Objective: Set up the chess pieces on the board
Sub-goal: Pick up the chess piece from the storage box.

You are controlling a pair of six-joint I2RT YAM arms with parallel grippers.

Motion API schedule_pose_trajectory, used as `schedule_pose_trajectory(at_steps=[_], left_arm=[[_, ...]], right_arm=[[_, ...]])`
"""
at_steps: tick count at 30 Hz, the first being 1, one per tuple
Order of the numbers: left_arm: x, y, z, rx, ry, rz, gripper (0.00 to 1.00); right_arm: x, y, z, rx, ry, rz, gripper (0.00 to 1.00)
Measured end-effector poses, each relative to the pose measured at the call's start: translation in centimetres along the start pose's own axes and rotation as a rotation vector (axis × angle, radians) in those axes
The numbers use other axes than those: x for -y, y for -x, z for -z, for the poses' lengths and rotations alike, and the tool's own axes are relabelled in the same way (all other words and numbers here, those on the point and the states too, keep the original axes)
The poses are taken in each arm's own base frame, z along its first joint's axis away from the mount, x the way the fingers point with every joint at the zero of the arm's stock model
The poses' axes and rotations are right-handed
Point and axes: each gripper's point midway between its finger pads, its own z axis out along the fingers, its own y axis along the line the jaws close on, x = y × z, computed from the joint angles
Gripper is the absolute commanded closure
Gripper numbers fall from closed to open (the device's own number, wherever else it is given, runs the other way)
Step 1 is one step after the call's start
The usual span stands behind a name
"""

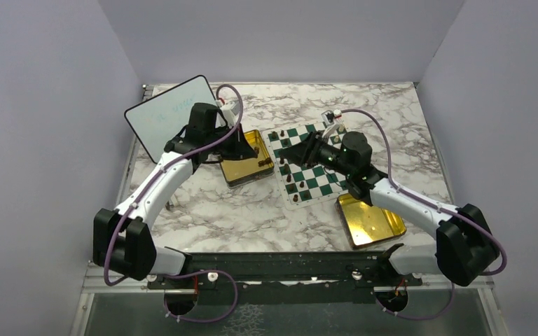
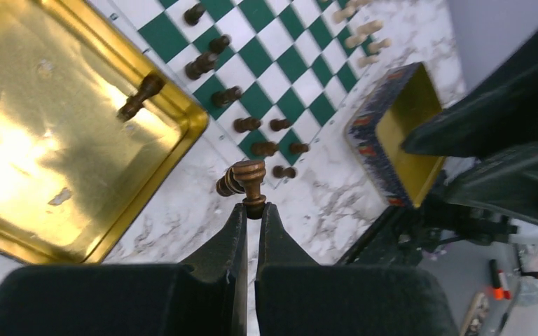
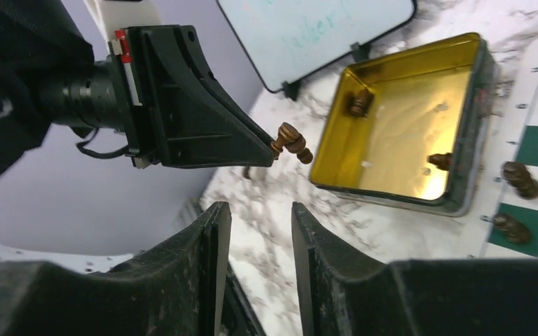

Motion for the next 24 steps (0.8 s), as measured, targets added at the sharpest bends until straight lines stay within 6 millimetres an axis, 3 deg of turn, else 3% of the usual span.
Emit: schedule_pose_trajectory(at_steps=[8,18,24], left_arm=[[4.8,2.9,2.4,0.145,-0.160,0.077,1.00],[8.1,4.7,4.5,0.256,-0.296,0.189,1.00],[8.6,5.3,4.7,0.274,-0.317,0.211,1.00]], right_arm=[[-1.9,1.3,-0.6,0.102,0.124,-0.214,0.35],[-3.1,1.7,-1.2,0.149,0.287,-0.415,0.36],[-3.3,1.8,-1.5,0.142,0.285,-0.338,0.39]])
